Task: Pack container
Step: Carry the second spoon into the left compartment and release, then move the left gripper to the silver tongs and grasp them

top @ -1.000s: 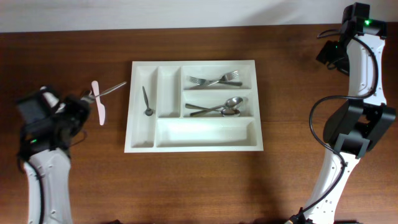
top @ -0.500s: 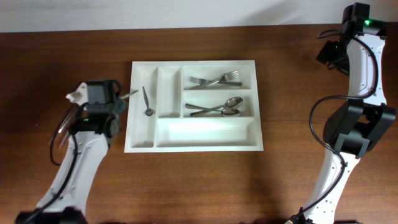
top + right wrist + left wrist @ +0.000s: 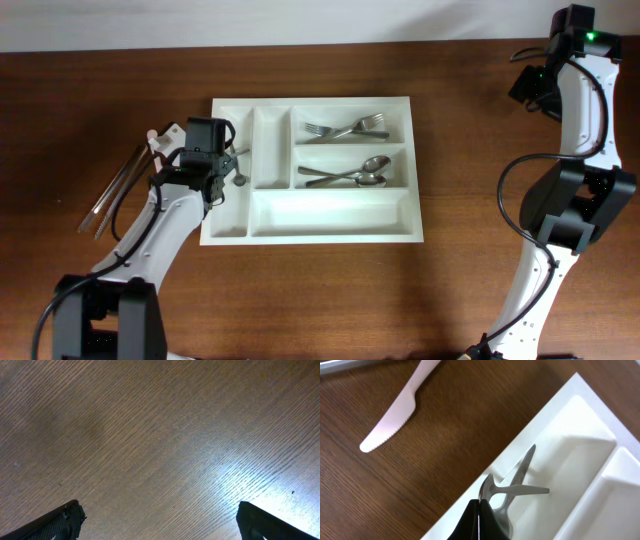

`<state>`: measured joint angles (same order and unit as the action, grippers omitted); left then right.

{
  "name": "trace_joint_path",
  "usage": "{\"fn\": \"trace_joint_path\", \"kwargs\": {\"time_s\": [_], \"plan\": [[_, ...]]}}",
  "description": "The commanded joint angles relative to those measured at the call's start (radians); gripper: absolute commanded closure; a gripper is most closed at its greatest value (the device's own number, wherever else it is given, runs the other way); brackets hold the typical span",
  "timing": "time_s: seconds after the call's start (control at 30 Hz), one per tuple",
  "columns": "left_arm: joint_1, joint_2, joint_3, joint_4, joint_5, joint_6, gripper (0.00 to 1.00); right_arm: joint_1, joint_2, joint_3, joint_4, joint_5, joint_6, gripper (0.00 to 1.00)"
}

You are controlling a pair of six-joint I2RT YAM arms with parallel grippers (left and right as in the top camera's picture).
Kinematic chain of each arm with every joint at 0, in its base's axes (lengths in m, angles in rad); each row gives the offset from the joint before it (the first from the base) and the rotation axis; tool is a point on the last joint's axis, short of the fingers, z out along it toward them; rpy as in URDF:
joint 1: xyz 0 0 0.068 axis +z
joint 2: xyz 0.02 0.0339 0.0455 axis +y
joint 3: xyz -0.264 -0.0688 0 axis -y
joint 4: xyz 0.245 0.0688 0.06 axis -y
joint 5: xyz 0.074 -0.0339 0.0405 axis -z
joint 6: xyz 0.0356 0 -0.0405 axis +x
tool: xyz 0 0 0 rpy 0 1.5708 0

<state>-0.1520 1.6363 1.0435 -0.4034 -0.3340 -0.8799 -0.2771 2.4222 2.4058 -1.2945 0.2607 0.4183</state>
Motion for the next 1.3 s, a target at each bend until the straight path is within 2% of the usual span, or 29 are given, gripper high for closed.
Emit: {"fn": "trace_joint_path", "kwargs": {"time_s": [0.0, 0.1, 0.23, 0.37, 0.47, 0.63, 0.73, 0.97, 1.0, 1.13, 1.27], "plan": [[-0.023, 0.015, 0.019, -0.003, -0.021, -0.002, 0.87, 0.002, -0.053, 0.019, 0.0, 0.001, 0.001, 0.01], [-0.031, 0.015, 0.019, 0.002, -0.02, -0.002, 0.64, 0.002, -0.053, 0.019, 0.0, 0.001, 0.001, 0.01], [-0.031, 0.015, 0.019, 0.019, 0.024, 0.026, 0.49, 0.002, -0.053, 0.019, 0.0, 0.001, 0.001, 0.01], [-0.031, 0.015, 0.024, 0.036, 0.061, 0.079, 0.46, 0.002, -0.053, 0.019, 0.0, 0.001, 0.001, 0.01], [-0.031, 0.015, 0.068, 0.014, 0.055, 0.209, 0.38, 0.002, -0.053, 0.019, 0.0, 0.001, 0.001, 0.01], [-0.015, 0.015, 0.198, -0.063, -0.077, 0.363, 0.31, 0.002, -0.053, 0.019, 0.0, 0.001, 0.001, 0.01], [0.066, 0.029, 0.254, -0.064, -0.072, 0.4, 0.27, 0.002, -0.053, 0.019, 0.0, 0.001, 0.001, 0.01], [0.327, 0.094, 0.285, -0.138, 0.078, 0.438, 0.27, 0.002, -0.053, 0.019, 0.0, 0.001, 0.001, 0.01], [0.377, 0.114, 0.289, -0.152, 0.106, 0.495, 0.27, 0.002, -0.053, 0.019, 0.0, 0.001, 0.001, 0.01], [0.441, 0.15, 0.291, -0.166, 0.109, 0.667, 0.26, 0.002, -0.053, 0.019, 0.0, 0.001, 0.001, 0.01], [0.478, 0.197, 0.31, -0.166, 0.111, 0.784, 0.13, 0.002, -0.053, 0.019, 0.0, 0.001, 0.001, 0.01]]}}
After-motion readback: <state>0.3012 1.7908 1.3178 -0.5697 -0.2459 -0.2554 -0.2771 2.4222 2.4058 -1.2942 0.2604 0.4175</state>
